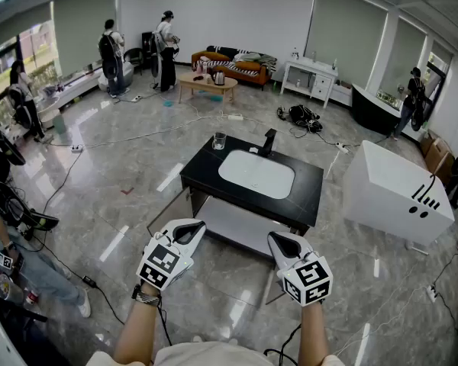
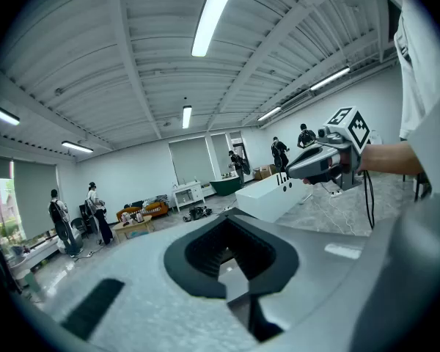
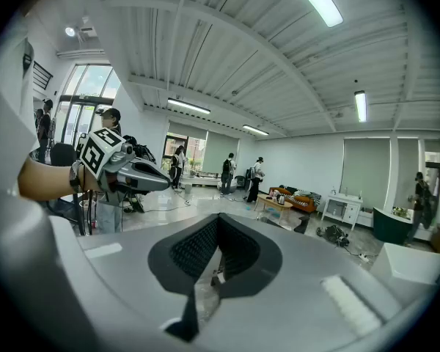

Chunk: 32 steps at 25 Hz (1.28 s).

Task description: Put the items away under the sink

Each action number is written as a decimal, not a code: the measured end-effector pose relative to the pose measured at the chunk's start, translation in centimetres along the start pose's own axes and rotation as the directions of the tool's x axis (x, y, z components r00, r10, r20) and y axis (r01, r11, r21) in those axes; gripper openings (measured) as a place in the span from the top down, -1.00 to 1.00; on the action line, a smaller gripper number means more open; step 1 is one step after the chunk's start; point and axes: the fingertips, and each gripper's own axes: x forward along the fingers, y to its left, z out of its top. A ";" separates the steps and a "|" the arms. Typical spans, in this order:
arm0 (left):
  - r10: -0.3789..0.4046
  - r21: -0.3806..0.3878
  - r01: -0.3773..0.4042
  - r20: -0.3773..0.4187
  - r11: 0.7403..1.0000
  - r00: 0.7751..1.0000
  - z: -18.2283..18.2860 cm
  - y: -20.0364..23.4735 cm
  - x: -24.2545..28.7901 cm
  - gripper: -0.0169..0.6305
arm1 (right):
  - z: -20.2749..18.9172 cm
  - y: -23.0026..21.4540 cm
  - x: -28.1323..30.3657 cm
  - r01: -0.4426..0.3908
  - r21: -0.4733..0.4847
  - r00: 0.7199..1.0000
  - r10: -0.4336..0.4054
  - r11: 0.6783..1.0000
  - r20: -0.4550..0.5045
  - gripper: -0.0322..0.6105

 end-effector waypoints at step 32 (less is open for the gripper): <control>0.155 -0.058 -0.156 -0.023 0.986 0.988 -0.3 -1.2 6.2 0.93 | -2.8 -6.6 0.4 -0.172 0.121 0.981 0.159 0.978 0.111 0.88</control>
